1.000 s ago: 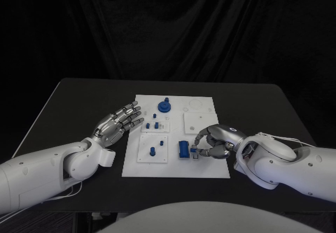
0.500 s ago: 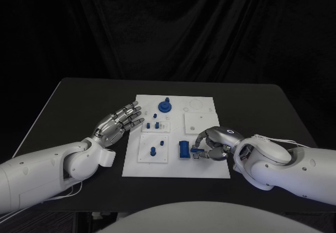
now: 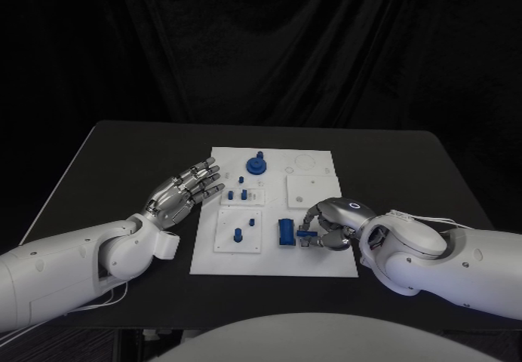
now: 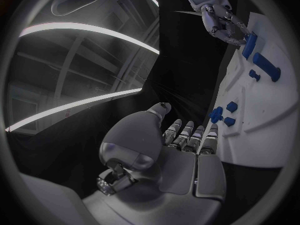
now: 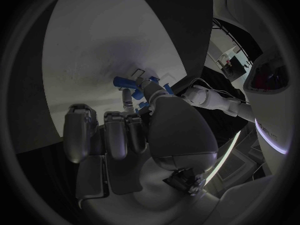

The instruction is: Assemble the parts on the task board

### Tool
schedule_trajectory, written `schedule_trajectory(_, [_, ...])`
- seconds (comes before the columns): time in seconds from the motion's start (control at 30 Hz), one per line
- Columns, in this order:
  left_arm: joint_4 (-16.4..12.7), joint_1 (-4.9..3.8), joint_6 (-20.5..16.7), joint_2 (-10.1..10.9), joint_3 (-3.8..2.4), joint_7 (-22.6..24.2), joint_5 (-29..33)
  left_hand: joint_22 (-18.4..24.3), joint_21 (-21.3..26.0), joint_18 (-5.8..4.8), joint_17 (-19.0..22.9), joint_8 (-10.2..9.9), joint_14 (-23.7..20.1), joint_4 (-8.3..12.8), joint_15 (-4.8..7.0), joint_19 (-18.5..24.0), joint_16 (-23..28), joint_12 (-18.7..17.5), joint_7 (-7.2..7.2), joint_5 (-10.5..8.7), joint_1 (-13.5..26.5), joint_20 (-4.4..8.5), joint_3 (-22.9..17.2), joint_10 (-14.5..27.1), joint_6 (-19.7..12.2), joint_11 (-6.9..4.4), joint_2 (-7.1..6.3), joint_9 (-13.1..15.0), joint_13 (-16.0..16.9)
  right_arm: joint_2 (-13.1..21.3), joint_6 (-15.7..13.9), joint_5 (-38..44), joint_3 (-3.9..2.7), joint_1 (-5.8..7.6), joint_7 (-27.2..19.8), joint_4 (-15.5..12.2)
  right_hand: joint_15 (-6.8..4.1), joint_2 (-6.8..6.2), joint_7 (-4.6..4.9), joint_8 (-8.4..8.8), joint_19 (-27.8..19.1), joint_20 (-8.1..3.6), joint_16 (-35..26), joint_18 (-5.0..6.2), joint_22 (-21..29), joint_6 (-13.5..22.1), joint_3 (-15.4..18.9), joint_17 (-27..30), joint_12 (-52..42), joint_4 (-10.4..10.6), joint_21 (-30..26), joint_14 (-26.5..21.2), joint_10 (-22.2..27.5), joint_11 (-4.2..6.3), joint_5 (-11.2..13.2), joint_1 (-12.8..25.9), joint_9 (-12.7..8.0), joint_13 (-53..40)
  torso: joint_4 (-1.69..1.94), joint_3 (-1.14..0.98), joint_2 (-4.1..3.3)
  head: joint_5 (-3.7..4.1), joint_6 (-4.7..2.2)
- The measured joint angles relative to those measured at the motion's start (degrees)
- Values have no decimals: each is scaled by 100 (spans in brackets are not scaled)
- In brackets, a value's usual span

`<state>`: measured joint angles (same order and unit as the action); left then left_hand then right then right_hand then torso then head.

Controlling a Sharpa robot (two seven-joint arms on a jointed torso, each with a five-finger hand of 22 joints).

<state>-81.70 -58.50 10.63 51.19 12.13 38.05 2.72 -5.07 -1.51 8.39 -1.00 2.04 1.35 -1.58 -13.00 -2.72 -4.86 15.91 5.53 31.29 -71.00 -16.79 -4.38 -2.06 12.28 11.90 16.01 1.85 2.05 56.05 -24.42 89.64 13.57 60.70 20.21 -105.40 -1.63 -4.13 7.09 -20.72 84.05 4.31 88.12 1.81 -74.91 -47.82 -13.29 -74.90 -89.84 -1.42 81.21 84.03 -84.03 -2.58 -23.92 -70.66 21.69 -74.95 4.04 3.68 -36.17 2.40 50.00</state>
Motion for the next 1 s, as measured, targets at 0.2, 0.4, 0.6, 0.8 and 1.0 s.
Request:
schedule_trajectory(0.2, [-2, 0, 4, 0, 0, -7, 0, 0, 0, 0, 0, 0, 0, 0, 0, 0, 0, 0, 0, 0, 0, 0, 0, 0, 0, 0, 0, 0, 0, -38, 57, 50, -1, -11, 66, 12, 0, 2, -32, 0, 0, 0, 0, 0, 0, -32, 9, 0, 0, 9, 0, 0, 0, 0, 27, 2, -6, 0, -1, 1, 2, 10, 0])
schedule_trajectory(0.4, [-3, 1, 8, -3, 0, -14, 0, 0, 0, 0, 0, 0, 0, 0, 0, 0, 0, 0, 0, 0, 0, 0, 0, 0, 0, 0, 0, 0, -1, -70, 129, 73, -1, -14, 141, 44, 0, 24, -41, 0, 0, 0, 0, 0, 0, -41, 16, 0, 0, 16, 0, 0, 0, 0, 50, 25, -17, 1, -1, 2, 4, 22, 0])
schedule_trajectory(0.6, [-4, 1, 15, -4, 0, -20, 0, 0, 0, 0, 0, 0, 0, 0, 0, 0, 0, 7, 21, 0, 0, 0, 0, 0, 20, 0, 0, -1, -1, -104, 188, 88, -6, -15, 190, 86, 0, 46, -62, 0, 0, 0, 0, 0, 0, -102, 14, 0, 0, 14, 0, 0, 0, 0, -70, 0, -36, 1, -1, 3, 5, 14, 0])
schedule_trajectory(0.8, [-2, 1, 23, -5, 0, -31, 0, -1, 0, 0, 0, 0, 0, 0, 0, 0, 0, 23, 21, 0, 0, 0, 0, 0, 20, 0, 0, -1, -1, -146, 217, 97, -9, -15, 205, 128, 0, 93, -100, 0, 0, 0, 0, 0, 0, -252, -36, 0, 0, -36, 0, 0, 15, 29, -118, -47, -47, 1, -3, 4, 4, 21, 0])
schedule_trajectory(1.0, [3, 1, 33, -6, 0, -37, 0, -1, 0, 0, 0, 0, 0, 0, 0, 0, 0, 23, 41, 0, 0, 0, 0, 0, 0, 0, 0, -2, -2, -165, 199, 103, -12, -15, 191, 131, -54, 118, -174, -99, -6, -36, 0, 0, 0, -528, -190, 0, 0, -170, 0, -4, 2, 108, -217, -185, -45, 2, -1, 3, 4, 23, 0])
